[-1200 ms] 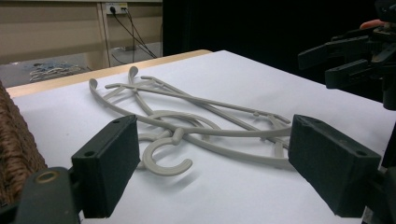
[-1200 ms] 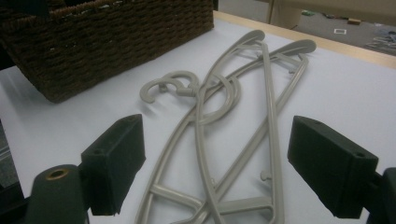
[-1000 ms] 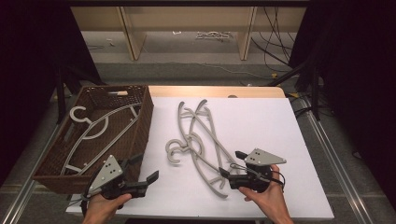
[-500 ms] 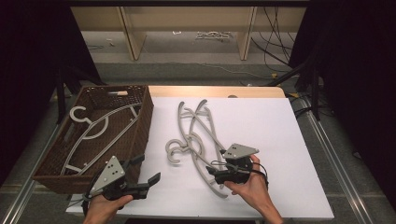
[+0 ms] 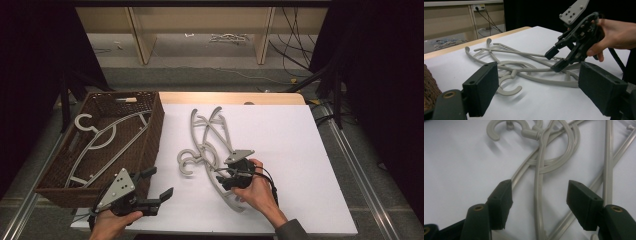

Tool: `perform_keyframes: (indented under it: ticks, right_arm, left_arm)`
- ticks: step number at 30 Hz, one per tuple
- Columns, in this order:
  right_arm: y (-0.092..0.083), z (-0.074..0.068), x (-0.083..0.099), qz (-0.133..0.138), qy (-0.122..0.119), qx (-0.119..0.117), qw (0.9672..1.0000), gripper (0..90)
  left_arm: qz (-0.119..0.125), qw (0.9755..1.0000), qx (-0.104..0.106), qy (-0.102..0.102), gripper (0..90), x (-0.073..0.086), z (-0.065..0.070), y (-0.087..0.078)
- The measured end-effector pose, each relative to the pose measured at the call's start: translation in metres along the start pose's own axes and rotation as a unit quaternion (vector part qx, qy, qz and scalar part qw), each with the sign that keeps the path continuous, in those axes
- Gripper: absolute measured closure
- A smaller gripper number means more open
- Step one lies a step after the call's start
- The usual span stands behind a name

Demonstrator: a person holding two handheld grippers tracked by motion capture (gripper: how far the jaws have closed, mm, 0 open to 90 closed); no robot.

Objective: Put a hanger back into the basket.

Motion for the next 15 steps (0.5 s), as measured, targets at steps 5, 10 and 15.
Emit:
perform_keyframes:
  ticks: [5,10,15]
  right_arm:
    - [0.011,0.0,-0.004,-0.023,0.005,-0.003,0.9997,45.4]
    - [0.02,0.002,-0.004,-0.048,0.014,-0.011,0.9987,48.6]
    - [0.024,0.002,-0.006,-0.063,0.011,-0.019,0.9978,56.0]
  left_arm:
    - [-0.004,1.0,0.0,0.001,16.8,0.001,0.0,0.0]
    - [-0.002,1.0,0.002,0.007,16.8,0.0,0.0,0.0]
    - [-0.003,1.0,0.003,0.006,16.8,0.0,0.0,0.0]
Point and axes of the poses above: each handheld gripper's, and its own axes: y roughly forward along the jaws, x roughly out of its underside, z roughly to its right, the point moved 4 cm from there along y, roughly forward along the jaws
